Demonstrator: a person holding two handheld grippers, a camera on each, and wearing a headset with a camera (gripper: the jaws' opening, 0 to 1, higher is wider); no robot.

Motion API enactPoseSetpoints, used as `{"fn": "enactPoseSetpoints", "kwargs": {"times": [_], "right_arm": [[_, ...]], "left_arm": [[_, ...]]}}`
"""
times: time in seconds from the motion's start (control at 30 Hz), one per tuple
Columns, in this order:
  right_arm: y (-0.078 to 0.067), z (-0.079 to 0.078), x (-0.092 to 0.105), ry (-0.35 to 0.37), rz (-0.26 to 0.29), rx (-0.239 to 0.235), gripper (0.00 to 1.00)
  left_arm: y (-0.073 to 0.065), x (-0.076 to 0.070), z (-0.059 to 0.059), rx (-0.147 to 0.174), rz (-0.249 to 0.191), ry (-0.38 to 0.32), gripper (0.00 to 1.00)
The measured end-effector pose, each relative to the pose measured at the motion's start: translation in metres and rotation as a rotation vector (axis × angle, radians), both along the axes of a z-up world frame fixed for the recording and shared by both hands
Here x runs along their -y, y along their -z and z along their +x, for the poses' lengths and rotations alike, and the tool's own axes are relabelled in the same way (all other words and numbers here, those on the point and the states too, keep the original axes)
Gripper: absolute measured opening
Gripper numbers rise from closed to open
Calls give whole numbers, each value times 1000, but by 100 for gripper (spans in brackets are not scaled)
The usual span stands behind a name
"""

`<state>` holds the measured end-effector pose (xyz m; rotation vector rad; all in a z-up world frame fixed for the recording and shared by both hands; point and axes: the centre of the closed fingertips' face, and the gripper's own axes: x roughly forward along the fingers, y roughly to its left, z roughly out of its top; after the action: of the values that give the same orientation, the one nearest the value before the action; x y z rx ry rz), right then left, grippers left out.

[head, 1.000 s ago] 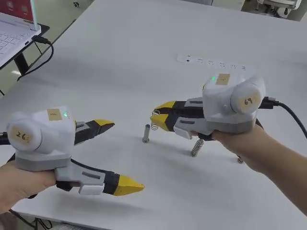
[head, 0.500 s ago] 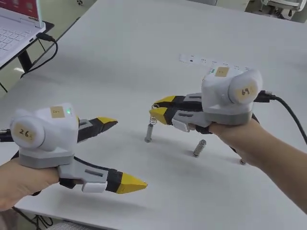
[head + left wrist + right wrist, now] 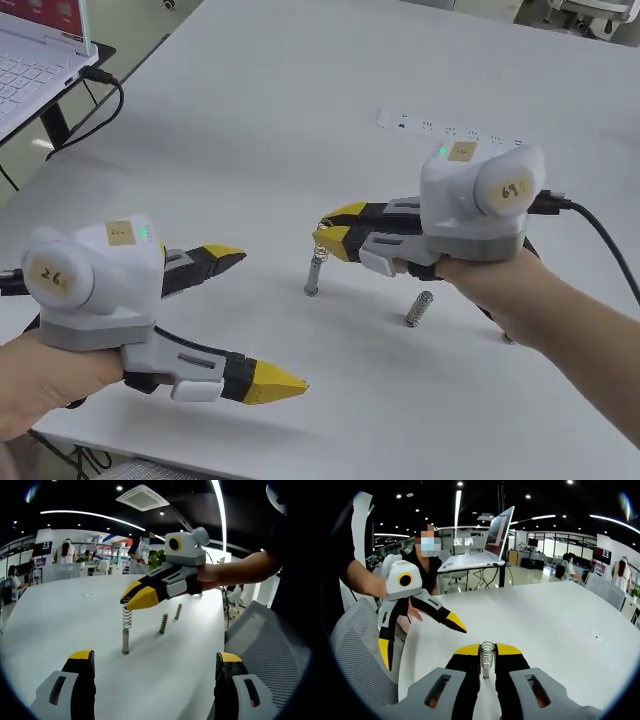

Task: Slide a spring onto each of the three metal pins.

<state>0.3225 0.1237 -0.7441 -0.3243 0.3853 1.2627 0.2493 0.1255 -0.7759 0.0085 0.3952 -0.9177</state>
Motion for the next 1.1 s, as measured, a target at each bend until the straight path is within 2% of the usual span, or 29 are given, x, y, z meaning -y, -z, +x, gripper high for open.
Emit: {"fn": "enactPoseSetpoints", "kwargs": {"times": [1.1], "right_arm": [[19,2,0,5,-27,-38,7]], "left_arm": [[6,-5,1,-16,-2,-10,98]]}}
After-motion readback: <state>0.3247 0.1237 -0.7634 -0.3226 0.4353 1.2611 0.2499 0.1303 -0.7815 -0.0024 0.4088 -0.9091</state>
